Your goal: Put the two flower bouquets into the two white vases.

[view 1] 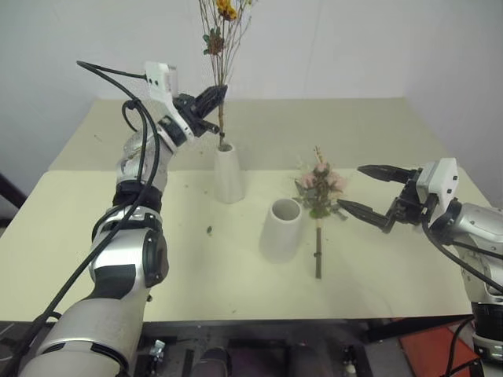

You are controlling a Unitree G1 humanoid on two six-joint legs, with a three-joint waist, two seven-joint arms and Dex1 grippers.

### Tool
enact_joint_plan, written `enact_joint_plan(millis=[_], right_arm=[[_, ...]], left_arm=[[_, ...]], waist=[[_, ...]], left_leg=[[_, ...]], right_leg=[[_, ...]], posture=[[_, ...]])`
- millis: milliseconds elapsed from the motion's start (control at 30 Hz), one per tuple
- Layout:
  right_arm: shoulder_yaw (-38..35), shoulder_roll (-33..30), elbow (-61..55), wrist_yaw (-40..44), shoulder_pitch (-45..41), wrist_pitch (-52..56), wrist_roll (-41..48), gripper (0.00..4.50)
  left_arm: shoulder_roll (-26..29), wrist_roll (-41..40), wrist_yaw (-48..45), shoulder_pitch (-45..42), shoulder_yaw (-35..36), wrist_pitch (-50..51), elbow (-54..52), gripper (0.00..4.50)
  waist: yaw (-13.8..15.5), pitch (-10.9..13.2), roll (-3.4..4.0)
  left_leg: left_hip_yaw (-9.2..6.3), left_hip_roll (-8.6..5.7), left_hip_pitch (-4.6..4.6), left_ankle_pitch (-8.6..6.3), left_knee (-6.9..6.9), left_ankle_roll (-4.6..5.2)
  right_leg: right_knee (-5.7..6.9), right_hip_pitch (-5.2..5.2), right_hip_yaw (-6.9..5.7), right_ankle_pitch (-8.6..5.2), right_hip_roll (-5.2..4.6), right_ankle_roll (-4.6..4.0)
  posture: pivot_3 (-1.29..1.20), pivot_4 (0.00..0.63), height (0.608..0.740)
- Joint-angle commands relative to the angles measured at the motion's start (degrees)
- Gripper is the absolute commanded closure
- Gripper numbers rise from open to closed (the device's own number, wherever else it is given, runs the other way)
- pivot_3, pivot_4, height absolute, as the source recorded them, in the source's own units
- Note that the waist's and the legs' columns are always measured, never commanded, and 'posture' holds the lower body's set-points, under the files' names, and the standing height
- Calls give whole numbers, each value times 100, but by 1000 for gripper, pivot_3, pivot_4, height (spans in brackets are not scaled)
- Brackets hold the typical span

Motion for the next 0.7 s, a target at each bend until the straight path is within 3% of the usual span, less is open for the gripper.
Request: enact_joint_plan(millis=[33, 700], right_arm=[[-248, -65, -246, -72, -29, 46, 199, 200], [-221, -110, -231, -77, -61, 73, 242, 200]], left_arm=[[-41, 69, -93, -109, 11, -275, 47, 4460], [-111, 189, -156, 298, 5, -298, -107, 4460]], waist=[[-1, 0, 0], [1, 0, 0]], left_leg=[[0, 0, -1, -2, 5, 3], [0, -1, -2, -6, 17, 10]], right_leg=[[1, 0, 0, 0, 0, 0], [4, 2, 1, 1, 1, 3]], posture=[[0, 150, 740], [0, 150, 740]])
